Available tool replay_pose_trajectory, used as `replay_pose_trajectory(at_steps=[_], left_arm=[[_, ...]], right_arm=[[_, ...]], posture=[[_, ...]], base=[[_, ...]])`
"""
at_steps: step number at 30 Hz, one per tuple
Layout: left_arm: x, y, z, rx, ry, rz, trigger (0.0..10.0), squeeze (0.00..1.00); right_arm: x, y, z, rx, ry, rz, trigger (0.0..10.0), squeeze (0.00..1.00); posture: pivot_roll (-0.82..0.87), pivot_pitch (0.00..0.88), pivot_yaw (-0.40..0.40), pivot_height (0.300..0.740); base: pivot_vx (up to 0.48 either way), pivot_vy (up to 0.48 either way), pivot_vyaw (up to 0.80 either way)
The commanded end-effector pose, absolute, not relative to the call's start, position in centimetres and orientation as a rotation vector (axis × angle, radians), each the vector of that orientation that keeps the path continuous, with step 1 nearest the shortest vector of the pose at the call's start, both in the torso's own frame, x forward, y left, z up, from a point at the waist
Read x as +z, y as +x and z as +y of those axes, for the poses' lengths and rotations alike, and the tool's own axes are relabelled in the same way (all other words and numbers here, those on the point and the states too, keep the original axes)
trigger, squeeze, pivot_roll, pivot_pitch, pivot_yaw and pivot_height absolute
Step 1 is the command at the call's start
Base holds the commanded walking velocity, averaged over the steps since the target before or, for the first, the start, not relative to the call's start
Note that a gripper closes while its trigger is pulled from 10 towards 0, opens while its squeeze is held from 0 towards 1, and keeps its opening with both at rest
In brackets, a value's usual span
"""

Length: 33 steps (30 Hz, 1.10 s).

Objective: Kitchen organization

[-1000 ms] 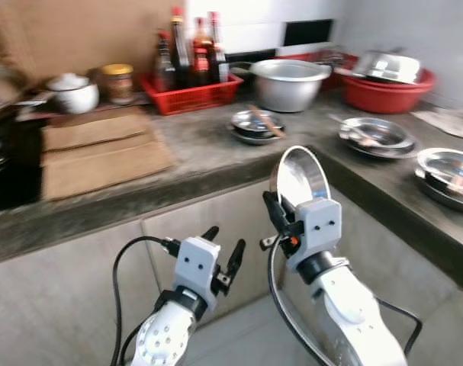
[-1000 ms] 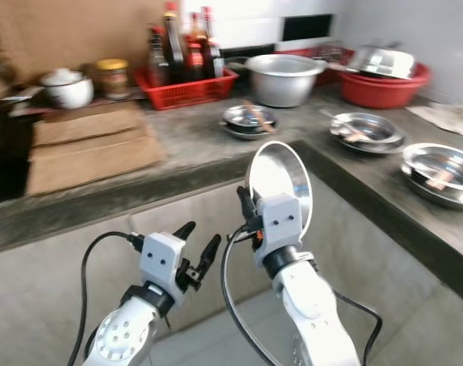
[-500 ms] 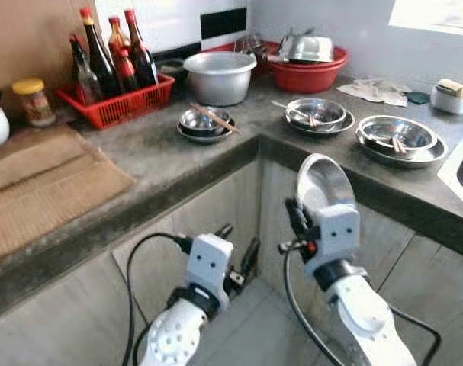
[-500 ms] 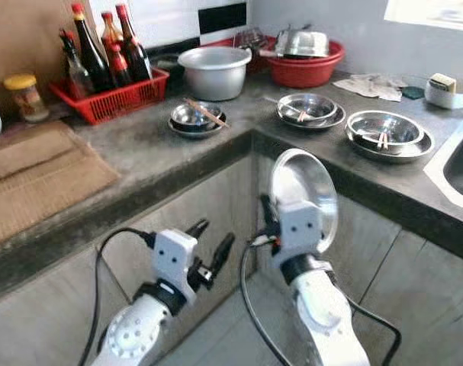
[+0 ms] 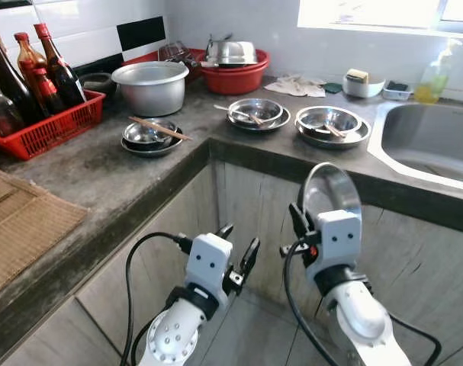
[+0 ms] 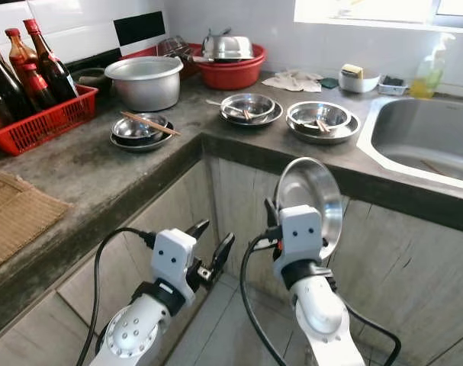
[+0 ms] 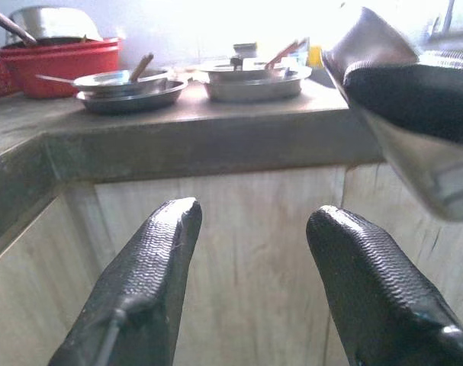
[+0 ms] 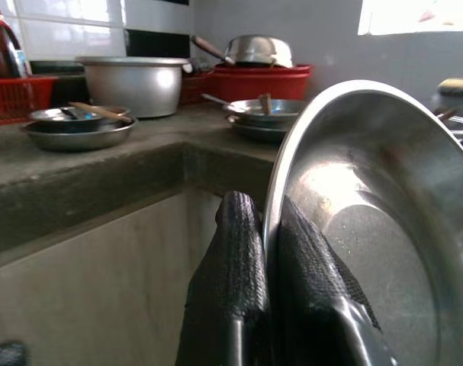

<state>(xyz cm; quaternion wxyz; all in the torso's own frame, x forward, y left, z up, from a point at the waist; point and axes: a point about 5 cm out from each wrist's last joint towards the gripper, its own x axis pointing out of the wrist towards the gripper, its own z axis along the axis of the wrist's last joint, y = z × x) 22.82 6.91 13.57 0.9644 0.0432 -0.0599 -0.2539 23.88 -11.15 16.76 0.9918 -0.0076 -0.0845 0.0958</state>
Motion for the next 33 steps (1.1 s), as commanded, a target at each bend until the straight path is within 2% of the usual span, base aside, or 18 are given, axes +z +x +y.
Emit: replay_pose_trajectory(at_steps=[1,8,12,23,33], left_arm=[[13.55,22.82,6.81,-0.516,0.093,-0.113,10.0,0.0],[13.6,22.79,6.67,-0.529,0.122,-0.126,10.0,0.0],[13.57,22.84,6.69,-0.526,0.118,-0.123,10.0,0.0],[13.46,22.88,6.75,-0.516,0.12,-0.119,10.0,0.0],[13.26,23.03,6.86,-0.51,0.13,-0.107,10.0,0.0]], right_arm=[[17.27,23.83,-11.18,0.184,-0.018,-0.188,10.0,0.0],[17.32,23.83,-11.23,0.167,-0.019,-0.195,10.0,0.0],[17.44,23.88,-11.18,0.168,-0.025,-0.204,10.0,0.0],[17.32,23.93,-11.21,0.164,-0.032,-0.195,10.0,0.0],[17.18,23.96,-11.42,0.144,-0.015,-0.18,10.0,0.0]], posture=[[0.0,0.0,0.027,0.74],[-0.01,0.0,0.03,0.74],[-0.01,0.0,0.028,0.74],[0.0,0.0,0.022,0.74],[0.0,0.0,0.023,0.74]], base=[[0.0,0.0,-0.79],[0.0,-0.361,-0.77],[0.0,-0.433,0.0],[0.264,-0.325,0.0],[0.025,0.0,0.0]])
